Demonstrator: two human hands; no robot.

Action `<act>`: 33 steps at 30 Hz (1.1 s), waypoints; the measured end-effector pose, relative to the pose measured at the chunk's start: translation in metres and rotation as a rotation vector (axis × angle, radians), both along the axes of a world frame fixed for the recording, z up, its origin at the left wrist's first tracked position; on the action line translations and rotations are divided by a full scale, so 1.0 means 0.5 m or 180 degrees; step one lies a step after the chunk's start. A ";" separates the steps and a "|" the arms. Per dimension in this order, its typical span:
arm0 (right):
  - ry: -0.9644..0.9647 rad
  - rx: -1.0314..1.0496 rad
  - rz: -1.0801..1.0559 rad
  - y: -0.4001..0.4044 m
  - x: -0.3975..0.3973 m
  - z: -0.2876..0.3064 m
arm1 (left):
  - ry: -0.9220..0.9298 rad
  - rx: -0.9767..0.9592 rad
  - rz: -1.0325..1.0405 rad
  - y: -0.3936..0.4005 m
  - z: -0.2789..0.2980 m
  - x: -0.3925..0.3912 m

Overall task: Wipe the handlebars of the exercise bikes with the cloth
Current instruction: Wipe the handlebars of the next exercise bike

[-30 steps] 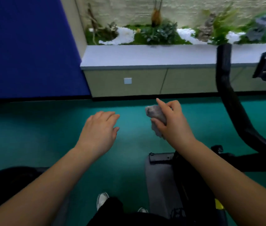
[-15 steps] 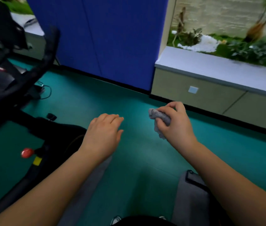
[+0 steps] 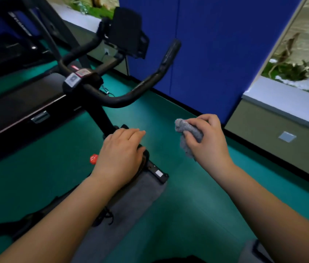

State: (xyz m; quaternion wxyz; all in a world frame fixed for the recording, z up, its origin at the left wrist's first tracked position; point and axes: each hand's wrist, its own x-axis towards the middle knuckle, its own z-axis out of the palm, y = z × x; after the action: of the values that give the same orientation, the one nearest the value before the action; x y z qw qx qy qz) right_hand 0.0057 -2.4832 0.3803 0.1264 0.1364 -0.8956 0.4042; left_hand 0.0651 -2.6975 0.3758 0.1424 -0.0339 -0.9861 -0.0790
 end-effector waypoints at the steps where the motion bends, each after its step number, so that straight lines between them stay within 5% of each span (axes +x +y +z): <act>1: 0.0040 -0.0060 0.0059 -0.018 -0.003 0.009 | 0.0055 0.0058 0.0048 -0.014 0.006 0.003; 8: 0.0260 -0.0381 0.0337 -0.103 -0.069 0.065 | 0.0534 0.0256 0.0268 -0.075 0.061 -0.025; 21: 0.0572 -0.0311 0.0791 -0.172 -0.272 0.103 | 0.0573 0.0390 0.0731 -0.129 0.081 -0.162; 27: 0.0638 0.1000 0.0884 -0.252 -0.354 0.076 | 0.0576 0.0378 0.0731 -0.169 0.076 -0.199; 33: 0.0832 0.0762 0.1042 -0.293 -0.297 0.034 | 0.0654 0.0373 0.0461 -0.230 0.072 -0.248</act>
State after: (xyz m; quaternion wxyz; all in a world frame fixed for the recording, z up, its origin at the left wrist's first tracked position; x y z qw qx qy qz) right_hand -0.1427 -2.6295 0.3971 0.1569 0.3449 -0.8791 0.2892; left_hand -0.0590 -2.8125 0.4119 0.2497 0.0378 -0.9599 -0.1220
